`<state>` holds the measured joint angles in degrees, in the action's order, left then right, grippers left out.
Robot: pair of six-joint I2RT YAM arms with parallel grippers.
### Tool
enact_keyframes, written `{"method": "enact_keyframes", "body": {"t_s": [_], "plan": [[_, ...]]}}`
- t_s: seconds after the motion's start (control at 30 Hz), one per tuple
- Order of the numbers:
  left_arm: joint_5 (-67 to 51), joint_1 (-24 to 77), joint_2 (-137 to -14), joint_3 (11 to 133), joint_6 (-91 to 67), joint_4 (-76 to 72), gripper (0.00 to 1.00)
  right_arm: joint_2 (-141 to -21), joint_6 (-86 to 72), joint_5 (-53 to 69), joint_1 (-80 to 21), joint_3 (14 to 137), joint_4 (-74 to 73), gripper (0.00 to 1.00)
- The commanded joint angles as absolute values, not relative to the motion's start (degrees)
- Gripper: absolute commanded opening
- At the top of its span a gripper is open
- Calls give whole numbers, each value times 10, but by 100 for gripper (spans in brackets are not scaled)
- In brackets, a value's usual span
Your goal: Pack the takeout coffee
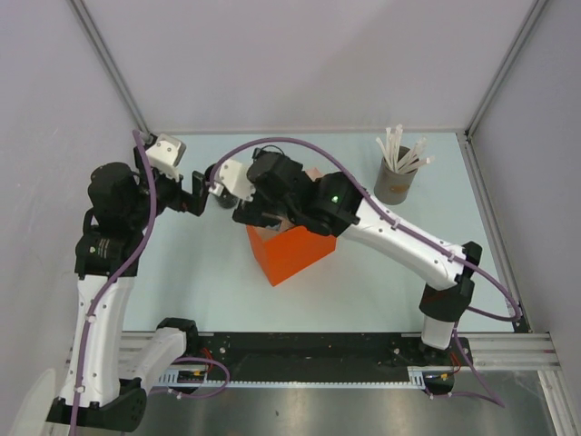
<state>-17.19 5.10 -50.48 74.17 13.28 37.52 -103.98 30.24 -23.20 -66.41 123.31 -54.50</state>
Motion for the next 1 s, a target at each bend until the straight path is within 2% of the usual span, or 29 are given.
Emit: {"method": "enact_keyframes", "body": {"t_s": [0.0, 0.23, 0.43, 0.73, 0.97], "plan": [[-185, 46, -497, 737, 117, 360, 99, -979, 290, -246, -649, 1280, -514, 100], [-187, 44, -494, 737, 117, 360, 99, -930, 286, -243, -604, 1277, -512, 100], [-196, 44, -495, 747, 121, 365, 100, -870, 259, -212, -506, 1257, -500, 100], [-155, 44, -491, 790, 117, 366, 100, -693, 269, -234, -367, 1035, -343, 100], [-50, 44, -483, 824, 90, 341, 100, -593, 273, -239, -336, 935, -273, 100]]}}
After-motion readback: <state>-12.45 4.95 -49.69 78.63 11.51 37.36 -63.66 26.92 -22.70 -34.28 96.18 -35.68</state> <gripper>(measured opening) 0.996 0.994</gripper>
